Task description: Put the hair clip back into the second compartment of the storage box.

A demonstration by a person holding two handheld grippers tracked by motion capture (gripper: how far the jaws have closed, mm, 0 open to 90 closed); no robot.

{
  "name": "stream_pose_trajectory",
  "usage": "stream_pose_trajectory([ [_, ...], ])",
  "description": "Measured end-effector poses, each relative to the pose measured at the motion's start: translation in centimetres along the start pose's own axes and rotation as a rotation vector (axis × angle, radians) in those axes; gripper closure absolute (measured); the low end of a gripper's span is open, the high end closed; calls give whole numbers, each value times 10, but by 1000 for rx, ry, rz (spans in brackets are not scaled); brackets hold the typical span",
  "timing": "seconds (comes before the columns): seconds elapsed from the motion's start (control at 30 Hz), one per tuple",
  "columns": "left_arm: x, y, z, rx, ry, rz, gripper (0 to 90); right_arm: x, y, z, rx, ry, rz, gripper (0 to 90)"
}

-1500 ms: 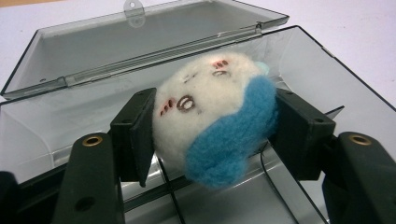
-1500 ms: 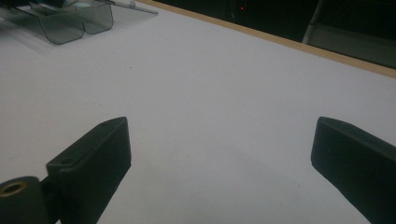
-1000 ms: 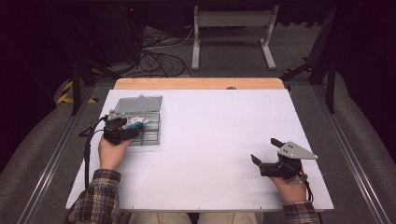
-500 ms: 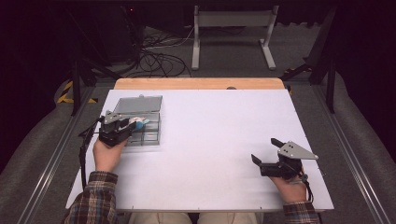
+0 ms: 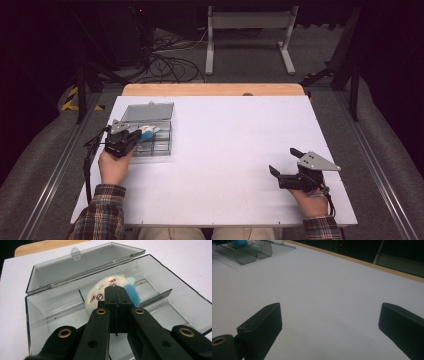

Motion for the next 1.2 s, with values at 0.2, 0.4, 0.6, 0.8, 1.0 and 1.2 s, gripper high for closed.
stream_pose_trajectory([
  [0.2,-1,1,-1,-2,10,12,900,0,0,0,1,2,1,54],
  [0.4,-1,2,-1,-6,15,24,900,0,0,0,1,3,1,54],
  [0.6,0,3,1,-18,17,22,900,0,0,0,1,3,1,53],
  [0.8,4,3,4,-35,16,14,900,0,0,0,0,0,1,54],
  [1.0,9,3,8,-47,9,11,900,0,0,0,-2,-1,1,54],
  [1.2,13,3,7,-52,1,21,900,1,0,0,-3,0,4,54],
])
Point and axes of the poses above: each handheld gripper's, and its own axes: x roughly forward along the jaws, y roughly out of its underside, z roughly to its left, the point moved 5 cm from there along x, roughly forward along the jaws, and after that the axes turned 3 degrees about y, right-handed, at the moved point
